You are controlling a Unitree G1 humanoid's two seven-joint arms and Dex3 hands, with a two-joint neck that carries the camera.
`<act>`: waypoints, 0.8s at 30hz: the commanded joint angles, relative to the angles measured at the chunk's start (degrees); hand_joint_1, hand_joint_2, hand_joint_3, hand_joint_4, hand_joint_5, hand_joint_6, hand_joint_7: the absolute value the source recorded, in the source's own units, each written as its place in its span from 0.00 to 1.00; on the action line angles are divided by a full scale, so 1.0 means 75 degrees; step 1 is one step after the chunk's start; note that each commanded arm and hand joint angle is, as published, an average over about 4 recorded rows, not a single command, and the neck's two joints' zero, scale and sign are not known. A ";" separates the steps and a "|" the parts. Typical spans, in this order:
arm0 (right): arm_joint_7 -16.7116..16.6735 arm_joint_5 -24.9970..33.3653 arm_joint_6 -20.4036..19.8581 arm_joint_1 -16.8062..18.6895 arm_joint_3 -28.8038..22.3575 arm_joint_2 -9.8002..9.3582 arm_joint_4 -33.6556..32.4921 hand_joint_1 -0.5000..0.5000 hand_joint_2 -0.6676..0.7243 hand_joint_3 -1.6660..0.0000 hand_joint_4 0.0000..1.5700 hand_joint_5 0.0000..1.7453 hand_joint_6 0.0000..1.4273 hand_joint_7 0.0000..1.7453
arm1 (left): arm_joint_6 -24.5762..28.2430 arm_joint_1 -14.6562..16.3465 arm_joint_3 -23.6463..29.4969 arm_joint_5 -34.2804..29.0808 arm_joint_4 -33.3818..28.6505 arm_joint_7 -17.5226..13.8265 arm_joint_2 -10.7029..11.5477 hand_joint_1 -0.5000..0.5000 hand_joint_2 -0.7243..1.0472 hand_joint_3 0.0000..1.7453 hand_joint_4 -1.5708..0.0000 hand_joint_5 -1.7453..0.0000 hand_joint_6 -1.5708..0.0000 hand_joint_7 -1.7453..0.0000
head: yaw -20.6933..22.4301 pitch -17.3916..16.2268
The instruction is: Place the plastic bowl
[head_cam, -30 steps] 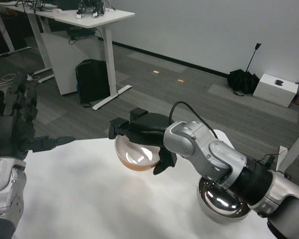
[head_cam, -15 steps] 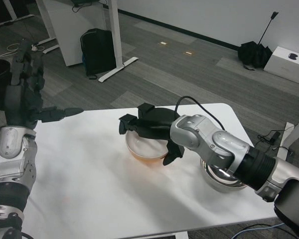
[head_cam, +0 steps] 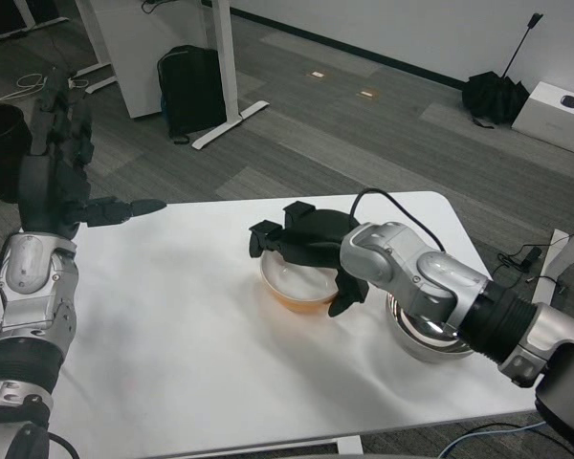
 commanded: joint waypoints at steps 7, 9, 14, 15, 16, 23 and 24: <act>0.0326 -0.0229 -0.0153 0.0647 -0.0588 -0.0103 -0.0432 0.04 0.84 0.81 0.00 0.00 0.00 0.02 | -0.0118 0.0225 0.0103 -0.0080 -0.0030 -0.0001 0.0039 0.00 0.55 0.05 1.00 1.00 1.00 1.00 | -0.0040 0.0164; 0.0376 -0.0270 -0.0167 0.0697 -0.0693 -0.0103 -0.0503 0.04 0.93 0.93 0.00 0.00 0.00 0.00 | -0.0120 0.0240 0.0100 -0.0080 -0.0036 -0.0001 0.0039 0.00 0.53 0.05 1.00 1.00 1.00 1.00 | -0.0054 0.0177; 0.0399 -0.0177 -0.0208 0.0914 -0.1188 -0.0088 -0.0822 0.04 0.99 0.99 0.00 0.00 0.00 0.00 | -0.0159 0.0287 0.0100 -0.0098 -0.0048 0.0002 0.0039 0.00 0.50 0.04 1.00 1.00 1.00 1.00 | -0.0069 0.0303; 0.0399 -0.0100 -0.0226 0.0961 -0.1344 -0.0086 -0.0910 0.04 1.00 1.00 0.00 0.00 0.00 0.00 | -0.0170 0.0301 0.0100 -0.0101 -0.0057 0.0005 0.0039 0.00 0.50 0.04 1.00 1.00 1.00 1.00 | -0.0078 0.0372; 0.0399 0.0031 -0.0252 0.1019 -0.1578 -0.0083 -0.1033 0.04 1.00 1.00 0.00 0.00 0.00 0.00 | -0.0182 0.0316 0.0100 -0.0107 -0.0068 0.0005 0.0039 0.00 0.51 0.04 1.00 1.00 1.00 1.00 | -0.0086 0.0408; -0.0154 0.1274 -0.0753 0.1380 -0.3265 0.0093 -0.1534 0.04 1.00 1.00 0.00 0.00 0.00 0.00 | -0.0200 0.0322 0.0056 -0.0124 -0.0086 0.0011 0.0039 0.00 0.55 0.05 1.00 1.00 1.00 1.00 | -0.0276 0.0836; -0.0345 0.1546 -0.0920 0.1441 -0.3558 0.0155 -0.1540 0.04 1.00 1.00 0.00 0.00 0.00 0.00 | -0.0211 0.0322 0.0047 -0.0127 -0.0086 0.0011 0.0039 0.00 0.55 0.05 1.00 1.00 1.00 1.00 | -0.0305 0.0893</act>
